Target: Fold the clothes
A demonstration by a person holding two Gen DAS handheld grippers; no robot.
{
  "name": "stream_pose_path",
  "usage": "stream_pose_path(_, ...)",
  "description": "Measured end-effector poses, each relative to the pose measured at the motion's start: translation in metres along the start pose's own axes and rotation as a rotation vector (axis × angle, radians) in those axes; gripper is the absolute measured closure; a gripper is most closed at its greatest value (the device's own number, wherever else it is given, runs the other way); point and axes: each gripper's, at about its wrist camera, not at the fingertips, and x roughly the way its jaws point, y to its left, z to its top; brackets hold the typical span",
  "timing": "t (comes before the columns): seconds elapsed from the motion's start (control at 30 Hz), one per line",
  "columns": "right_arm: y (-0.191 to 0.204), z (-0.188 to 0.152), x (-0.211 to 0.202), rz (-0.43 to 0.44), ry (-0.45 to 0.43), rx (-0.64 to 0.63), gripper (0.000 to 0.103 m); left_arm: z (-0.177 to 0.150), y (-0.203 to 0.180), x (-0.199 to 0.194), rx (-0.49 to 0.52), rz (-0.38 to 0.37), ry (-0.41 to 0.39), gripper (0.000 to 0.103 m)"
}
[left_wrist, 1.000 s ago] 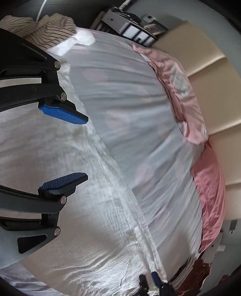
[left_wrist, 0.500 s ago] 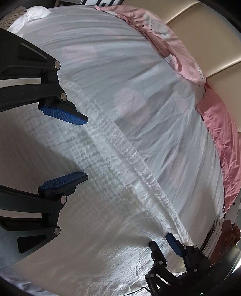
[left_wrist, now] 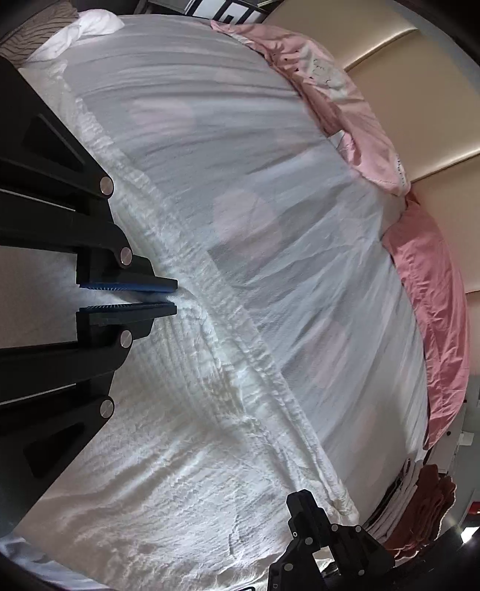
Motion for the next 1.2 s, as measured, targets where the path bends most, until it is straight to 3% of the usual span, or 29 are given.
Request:
stream_pose_path(0.13, -0.005, 0.008, -0.001, 0.008, -0.002, -0.003, 0.101, 0.005, 0.004, -0.007, -0.002, 0.008, -0.001, 0.097)
stream_pose_path(0.27, -0.007, 0.0, 0.013, 0.011, 0.065, -0.036, 0.079, 0.0, 0.004, -0.008, 0.001, 0.008, 0.003, 0.097)
stream_pose_path(0.43, -0.019, -0.021, 0.027, -0.033, 0.096, -0.004, 0.081, 0.005, 0.01, 0.0, -0.042, 0.003, -0.002, 0.097)
stream_pose_path(0.5, -0.028, -0.025, 0.025, -0.042, 0.066, 0.053, 0.099, 0.006, 0.009, 0.0, -0.042, 0.013, -0.002, 0.097)
stream_pose_path(0.7, -0.035, -0.006, 0.003, -0.101, -0.014, 0.081, 0.1, 0.014, 0.019, 0.0, -0.079, 0.048, -0.016, 0.097)
stream_pose_path(0.93, -0.042, 0.002, 0.037, -0.13, 0.031, 0.113, 0.1, 0.016, 0.025, 0.037, -0.112, 0.053, 0.03, 0.097)
stream_pose_path(1.07, -0.046, -0.004, 0.049, -0.085, 0.043, 0.155, 0.098, 0.012, 0.027, 0.042, -0.142, 0.048, 0.046, 0.096)
stream_pose_path(1.1, -0.046, -0.006, 0.049, -0.075, 0.041, 0.16, 0.097, 0.011, 0.029, 0.039, -0.151, 0.053, 0.044, 0.093)
stream_pose_path(1.13, -0.047, -0.007, 0.047, -0.067, 0.042, 0.163, 0.097, 0.01, 0.03, 0.036, -0.161, 0.057, 0.041, 0.082)
stream_pose_path(1.2, -0.049, -0.009, 0.038, -0.07, 0.05, 0.186, 0.085, 0.008, 0.033, 0.03, -0.18, 0.066, 0.037, 0.061)
